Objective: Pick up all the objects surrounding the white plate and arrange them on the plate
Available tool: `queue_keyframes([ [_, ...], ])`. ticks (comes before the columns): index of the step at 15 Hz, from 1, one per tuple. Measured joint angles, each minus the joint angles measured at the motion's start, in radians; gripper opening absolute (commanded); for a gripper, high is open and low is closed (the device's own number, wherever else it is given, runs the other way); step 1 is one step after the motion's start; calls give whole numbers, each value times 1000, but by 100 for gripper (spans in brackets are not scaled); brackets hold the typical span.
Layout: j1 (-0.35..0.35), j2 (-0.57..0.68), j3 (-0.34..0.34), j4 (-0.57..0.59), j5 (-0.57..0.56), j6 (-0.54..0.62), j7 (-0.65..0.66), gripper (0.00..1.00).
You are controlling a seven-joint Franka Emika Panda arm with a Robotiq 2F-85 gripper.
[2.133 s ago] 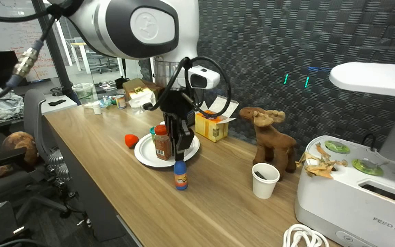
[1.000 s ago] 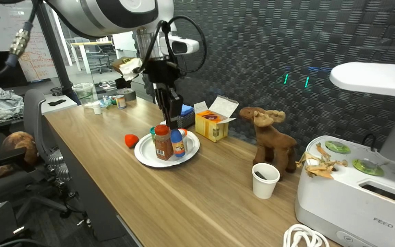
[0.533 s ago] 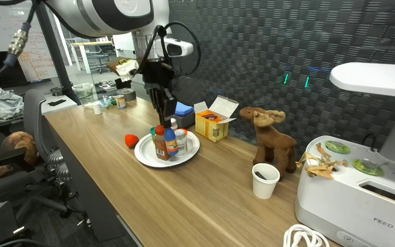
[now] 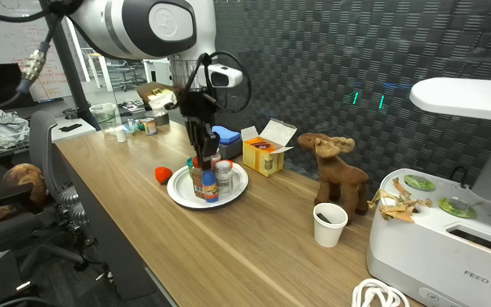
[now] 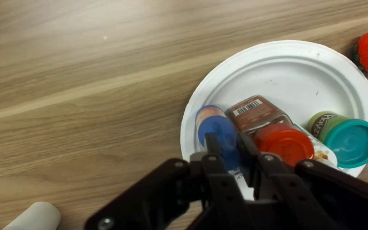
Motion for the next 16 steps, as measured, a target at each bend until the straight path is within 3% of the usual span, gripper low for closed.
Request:
queue_keyframes([
  [16, -2, 52, 0, 34, 45, 16, -50, 9],
])
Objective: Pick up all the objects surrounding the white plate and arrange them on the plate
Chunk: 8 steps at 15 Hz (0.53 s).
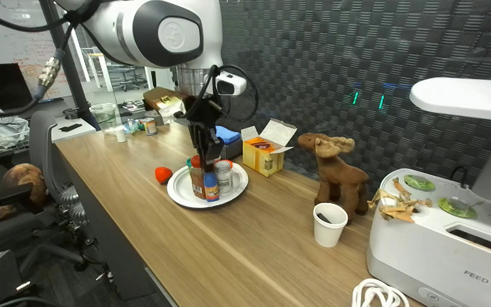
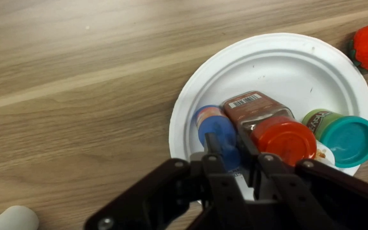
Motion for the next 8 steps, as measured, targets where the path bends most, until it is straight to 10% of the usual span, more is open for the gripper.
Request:
queue_keyframes([
  [4, 0, 19, 2, 20, 1, 0, -12, 11],
  [5, 0, 23, 2, 25, 1, -1, -16, 45],
  [8, 1, 28, 3, 33, 1, -4, -29, 59],
])
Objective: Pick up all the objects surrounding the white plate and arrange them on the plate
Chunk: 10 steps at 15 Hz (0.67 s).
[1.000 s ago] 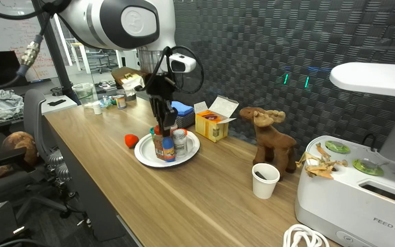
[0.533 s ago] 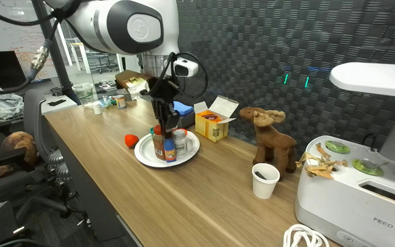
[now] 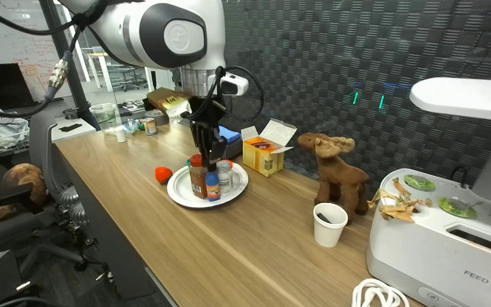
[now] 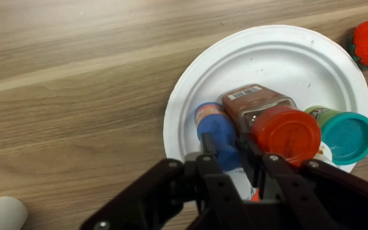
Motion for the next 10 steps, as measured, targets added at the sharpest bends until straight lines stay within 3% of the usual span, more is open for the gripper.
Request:
queue_keyframes([
  [5, 2, -1, 0, 5, -1, -2, -7, 97],
  [10, 12, -22, 0, 6, -16, -2, -4, 100],
])
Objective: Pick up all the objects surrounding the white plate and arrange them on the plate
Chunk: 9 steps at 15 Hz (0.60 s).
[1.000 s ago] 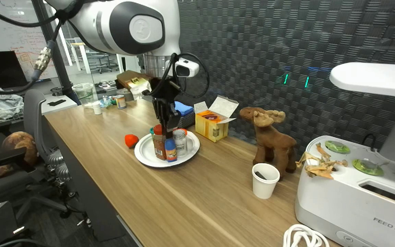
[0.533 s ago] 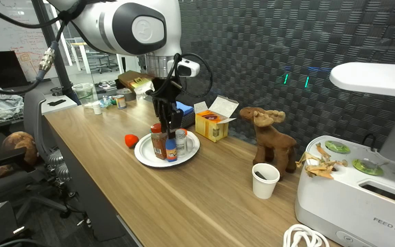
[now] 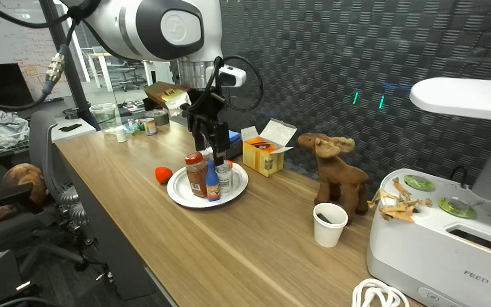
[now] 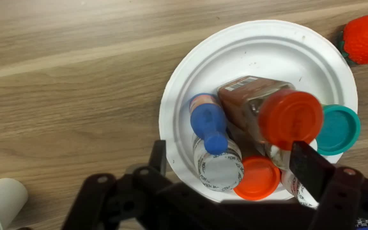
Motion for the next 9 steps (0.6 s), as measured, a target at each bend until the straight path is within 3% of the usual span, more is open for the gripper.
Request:
queue_keyframes([
  [9, 21, -35, 3, -1, -6, -7, 3, 100],
])
